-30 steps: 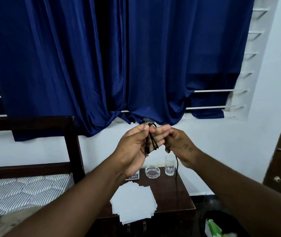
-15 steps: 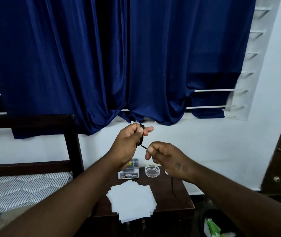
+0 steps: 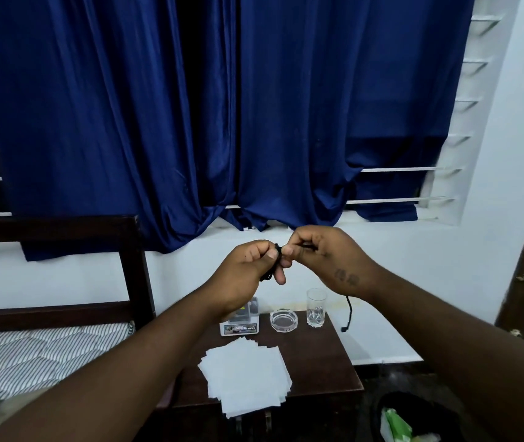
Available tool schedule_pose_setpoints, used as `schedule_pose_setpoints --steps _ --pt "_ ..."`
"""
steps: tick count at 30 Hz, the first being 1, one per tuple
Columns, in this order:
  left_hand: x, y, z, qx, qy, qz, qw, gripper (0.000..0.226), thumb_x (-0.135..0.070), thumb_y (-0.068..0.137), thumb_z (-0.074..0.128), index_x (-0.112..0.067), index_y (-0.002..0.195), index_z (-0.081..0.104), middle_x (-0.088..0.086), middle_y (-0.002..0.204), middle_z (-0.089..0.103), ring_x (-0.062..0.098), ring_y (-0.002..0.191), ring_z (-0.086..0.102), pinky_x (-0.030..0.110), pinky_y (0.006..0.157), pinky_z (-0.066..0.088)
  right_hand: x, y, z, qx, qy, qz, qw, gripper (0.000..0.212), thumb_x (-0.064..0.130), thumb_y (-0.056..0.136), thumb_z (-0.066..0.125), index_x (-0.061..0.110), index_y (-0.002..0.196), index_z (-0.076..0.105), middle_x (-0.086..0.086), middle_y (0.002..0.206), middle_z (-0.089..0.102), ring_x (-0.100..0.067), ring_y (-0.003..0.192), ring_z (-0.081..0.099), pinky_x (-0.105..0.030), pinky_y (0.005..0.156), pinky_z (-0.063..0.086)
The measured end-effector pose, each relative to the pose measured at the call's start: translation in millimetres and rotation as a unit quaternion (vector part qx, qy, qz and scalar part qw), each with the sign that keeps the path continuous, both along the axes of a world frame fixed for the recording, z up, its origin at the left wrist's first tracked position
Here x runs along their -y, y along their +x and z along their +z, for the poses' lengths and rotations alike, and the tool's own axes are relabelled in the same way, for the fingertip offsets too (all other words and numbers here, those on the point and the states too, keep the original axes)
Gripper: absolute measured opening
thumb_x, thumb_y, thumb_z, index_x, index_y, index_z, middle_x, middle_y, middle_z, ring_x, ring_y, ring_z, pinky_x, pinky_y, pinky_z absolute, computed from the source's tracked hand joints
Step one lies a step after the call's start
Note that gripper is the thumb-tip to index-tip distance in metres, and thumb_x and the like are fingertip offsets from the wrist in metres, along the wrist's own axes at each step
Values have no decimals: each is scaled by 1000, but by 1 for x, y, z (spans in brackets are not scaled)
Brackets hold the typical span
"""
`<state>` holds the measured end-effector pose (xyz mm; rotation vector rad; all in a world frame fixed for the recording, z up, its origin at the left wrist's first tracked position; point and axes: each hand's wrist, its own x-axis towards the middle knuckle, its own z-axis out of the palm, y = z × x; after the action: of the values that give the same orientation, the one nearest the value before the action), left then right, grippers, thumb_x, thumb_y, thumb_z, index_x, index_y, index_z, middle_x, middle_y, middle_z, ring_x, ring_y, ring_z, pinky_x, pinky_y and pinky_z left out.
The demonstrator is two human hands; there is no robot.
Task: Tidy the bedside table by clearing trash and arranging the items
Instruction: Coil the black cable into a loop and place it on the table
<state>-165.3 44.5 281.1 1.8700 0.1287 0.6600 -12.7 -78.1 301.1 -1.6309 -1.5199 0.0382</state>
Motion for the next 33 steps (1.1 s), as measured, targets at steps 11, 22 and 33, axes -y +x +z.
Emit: schedule_pose_setpoints --steps 11,22,33 --pt "29 -1 4 44 -166 -103 980 31 -20 111 38 -13 88 58 20 100 77 30 121 67 51 114 42 -6 21 -22 -242 95 14 966 15 17 92 73 8 81 67 9 55 55 2 47 43 -8 47 34" --pt "17 8 6 114 -225 -4 968 21 -20 110 40 -8 101 55 10 123 75 27 124 67 49 116 42 0 -19 -76 -55 -44 -33 997 28 38 104 53 29 81 67 26 60 58 3 55 52 -21 59 36" --pt "1 8 -10 -15 -38 30 999 32 -18 108 44 -17 81 61 1 72 68 16 64 43 31 63 36 16 -26 -20 113 -81 -64 988 20 44 100 54 34 86 63 20 67 59 -2 65 54 -32 66 44"
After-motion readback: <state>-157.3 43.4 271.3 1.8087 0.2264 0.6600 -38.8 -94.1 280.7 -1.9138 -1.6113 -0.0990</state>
